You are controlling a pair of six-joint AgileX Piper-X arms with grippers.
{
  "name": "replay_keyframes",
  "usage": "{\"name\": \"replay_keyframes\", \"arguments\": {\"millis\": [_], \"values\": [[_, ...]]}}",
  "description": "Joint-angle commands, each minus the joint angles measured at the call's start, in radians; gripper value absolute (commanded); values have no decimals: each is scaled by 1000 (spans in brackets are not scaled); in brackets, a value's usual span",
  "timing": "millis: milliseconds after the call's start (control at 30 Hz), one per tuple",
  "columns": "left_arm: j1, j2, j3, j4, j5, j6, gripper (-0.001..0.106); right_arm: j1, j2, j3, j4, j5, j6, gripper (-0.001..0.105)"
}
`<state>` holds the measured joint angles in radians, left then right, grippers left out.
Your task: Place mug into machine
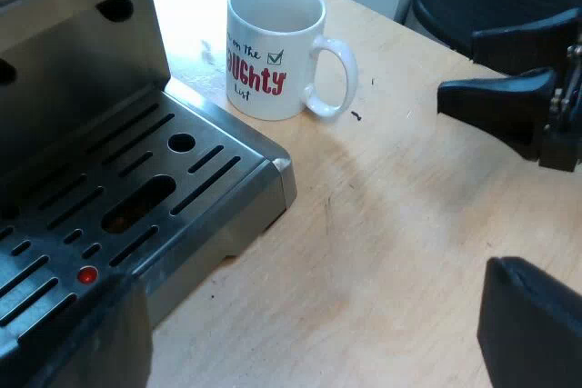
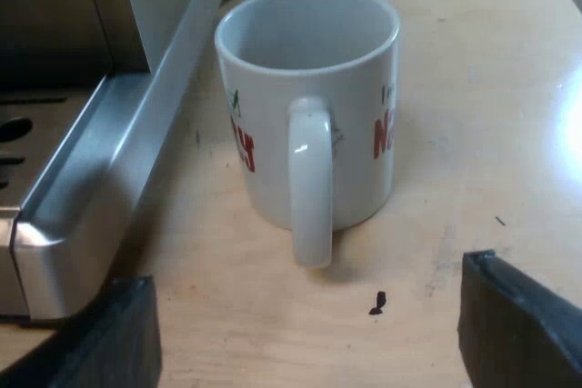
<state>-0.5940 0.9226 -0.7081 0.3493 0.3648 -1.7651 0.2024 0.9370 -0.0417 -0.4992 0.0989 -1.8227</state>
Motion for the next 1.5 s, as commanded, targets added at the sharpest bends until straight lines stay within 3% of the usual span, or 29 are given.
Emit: {"name": "replay_keyframes", "arguments": {"millis": [33,733,1167,1267,1333,1500], "values": [[-5,-1,-7,-18,-10,-10,74,1,51,-14,-60,1,-14,69],[-5,-1,-7,-18,-10,-10,74,1,512,-242,-223,1,25,69],[-5,-1,-7,-18,-3,-8,74,-1,632,-307,-241,35,32,68],[-5,-1,-7,-18,-1,-8,74,-1,632,-307,-241,37,32,62],[-5,-1,-7,-18,-1,-8,74,-1,632,-307,-241,45,32,44],[-5,-1,-7,-18,-1,-8,74,-1,632,-307,-244,56,32,21]]}}
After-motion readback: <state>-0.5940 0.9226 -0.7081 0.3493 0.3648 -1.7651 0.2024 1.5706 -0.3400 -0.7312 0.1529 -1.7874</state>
